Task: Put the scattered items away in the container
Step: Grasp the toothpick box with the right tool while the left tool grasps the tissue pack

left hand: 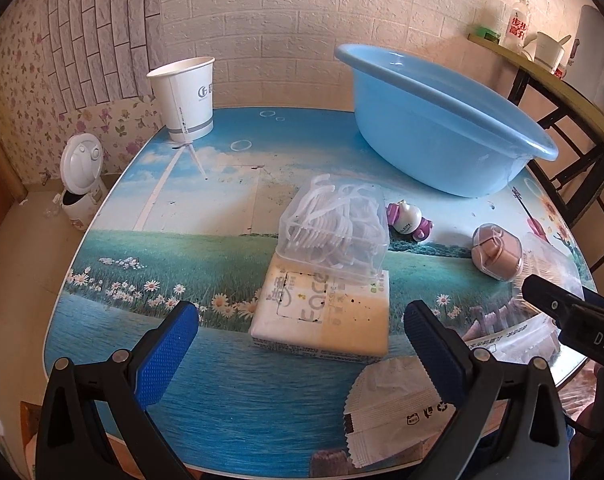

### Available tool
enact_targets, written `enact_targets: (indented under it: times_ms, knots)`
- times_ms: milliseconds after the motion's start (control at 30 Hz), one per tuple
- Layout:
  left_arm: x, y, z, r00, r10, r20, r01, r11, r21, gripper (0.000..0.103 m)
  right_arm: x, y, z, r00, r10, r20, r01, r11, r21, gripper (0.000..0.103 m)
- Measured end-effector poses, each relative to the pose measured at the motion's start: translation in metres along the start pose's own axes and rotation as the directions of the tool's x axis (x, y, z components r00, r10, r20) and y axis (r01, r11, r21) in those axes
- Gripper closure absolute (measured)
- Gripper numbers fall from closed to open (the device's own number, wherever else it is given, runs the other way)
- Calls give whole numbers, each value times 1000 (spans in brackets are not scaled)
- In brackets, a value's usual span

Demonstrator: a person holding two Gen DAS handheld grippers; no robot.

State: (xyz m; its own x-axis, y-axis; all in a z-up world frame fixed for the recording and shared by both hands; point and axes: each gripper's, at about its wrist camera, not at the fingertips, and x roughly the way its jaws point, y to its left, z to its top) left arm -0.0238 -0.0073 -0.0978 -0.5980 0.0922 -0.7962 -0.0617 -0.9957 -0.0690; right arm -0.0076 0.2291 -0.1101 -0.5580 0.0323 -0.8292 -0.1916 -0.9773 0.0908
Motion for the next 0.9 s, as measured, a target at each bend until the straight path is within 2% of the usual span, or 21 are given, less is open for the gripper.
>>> enact_targets:
  times_ms: [67, 133, 200, 367, 667, 900]
  knots:
    - [2, 1, 0, 1000, -1, -3, 1, 1000, -5, 2, 2, -2, 1, 1000, -7, -1, 7, 1000, 3, 1]
    - [5, 2, 0, 1000, -7, -12, 7, 1000, -13, 12, 4, -3, 1, 1000, -5, -4, 5, 1000, 4, 1]
    - [7, 3, 0, 1000, -9, -16, 8, 1000, -16, 14, 5, -5, 2, 1000, 0, -3, 0, 1000, 2, 1]
    - [6, 0, 0, 1000, -3, -17, 3, 1000, -7, 15, 5, -6, 4, 1000, 9, -5, -10, 1000, -22, 1]
    - [5, 2, 1, 1000, 2, -22, -2, 1000, -13, 15, 5, -17, 3, 997, 51, -59, -56, 995, -88, 1]
    - [3, 7, 1, 1000, 11, -26, -11, 1000, -27, 15, -2, -28, 5, 998, 13, -69, -20, 995, -100, 1]
